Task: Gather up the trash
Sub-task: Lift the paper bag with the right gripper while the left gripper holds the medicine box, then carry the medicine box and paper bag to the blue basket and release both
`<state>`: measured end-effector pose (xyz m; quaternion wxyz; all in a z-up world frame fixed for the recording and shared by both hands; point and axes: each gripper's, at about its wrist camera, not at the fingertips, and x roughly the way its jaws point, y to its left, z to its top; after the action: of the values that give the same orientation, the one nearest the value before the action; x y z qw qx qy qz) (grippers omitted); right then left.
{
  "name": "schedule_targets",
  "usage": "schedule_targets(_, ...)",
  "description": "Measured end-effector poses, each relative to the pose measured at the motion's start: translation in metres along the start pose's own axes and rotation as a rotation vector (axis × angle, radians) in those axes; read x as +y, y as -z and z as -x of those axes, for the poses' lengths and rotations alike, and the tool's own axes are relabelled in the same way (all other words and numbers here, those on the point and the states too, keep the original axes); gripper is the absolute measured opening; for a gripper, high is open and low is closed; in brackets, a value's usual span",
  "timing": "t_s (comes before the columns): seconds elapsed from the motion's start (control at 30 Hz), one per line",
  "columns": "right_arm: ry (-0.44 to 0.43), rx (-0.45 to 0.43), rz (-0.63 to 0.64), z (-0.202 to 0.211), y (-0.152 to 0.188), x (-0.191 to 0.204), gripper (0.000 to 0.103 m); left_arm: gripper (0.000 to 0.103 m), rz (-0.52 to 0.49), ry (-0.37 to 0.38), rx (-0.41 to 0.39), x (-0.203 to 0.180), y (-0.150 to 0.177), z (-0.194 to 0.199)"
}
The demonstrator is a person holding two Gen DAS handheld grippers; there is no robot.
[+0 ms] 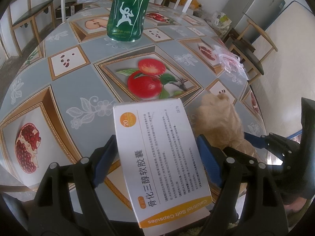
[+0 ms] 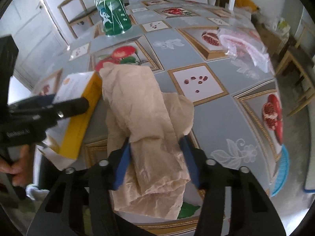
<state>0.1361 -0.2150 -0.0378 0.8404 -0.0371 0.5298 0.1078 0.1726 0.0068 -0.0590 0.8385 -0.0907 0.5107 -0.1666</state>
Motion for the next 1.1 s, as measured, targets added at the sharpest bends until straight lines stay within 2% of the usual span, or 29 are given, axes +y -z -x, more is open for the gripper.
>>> schedule_targets(0.17, 0.006, 0.002, 0.001, 0.002, 0.0, 0.001, 0.029, 0.075, 0.037, 0.012, -0.001, 0.004, -0.002, 0.0)
schedule_targets(0.23, 0.0, 0.003, -0.017, 0.002, 0.0, 0.0, 0.017, 0.074, 0.047, 0.026, -0.002, 0.005, -0.003, 0.0)
schedule_targets(0.33, -0.017, 0.004, -0.064, 0.003, 0.001, -0.006, 0.009, 0.074, 0.044, 0.033, 0.0, 0.004, -0.002, 0.0)
schedule_targets(0.53, -0.102, -0.008, -0.217, 0.009, 0.005, -0.033, 0.006, 0.073, 0.04, 0.047, 0.0, 0.001, -0.002, 0.002)
schedule_targets(0.8, -0.132, -0.08, -0.333, 0.029, 0.012, -0.073, 0.006, 0.073, 0.005, 0.064, -0.028, -0.019, -0.009, 0.014)
schedule_targets(1.0, -0.181, -0.159, -0.442, 0.047, 0.025, -0.103, 0.006, 0.073, -0.073, 0.114, -0.048, -0.054, -0.021, 0.024)
schedule_targets(1.1, -0.175, -0.22, -0.503, 0.063, 0.039, -0.123, 0.006, 0.073, -0.139, 0.16, -0.033, -0.086, -0.03, 0.022)
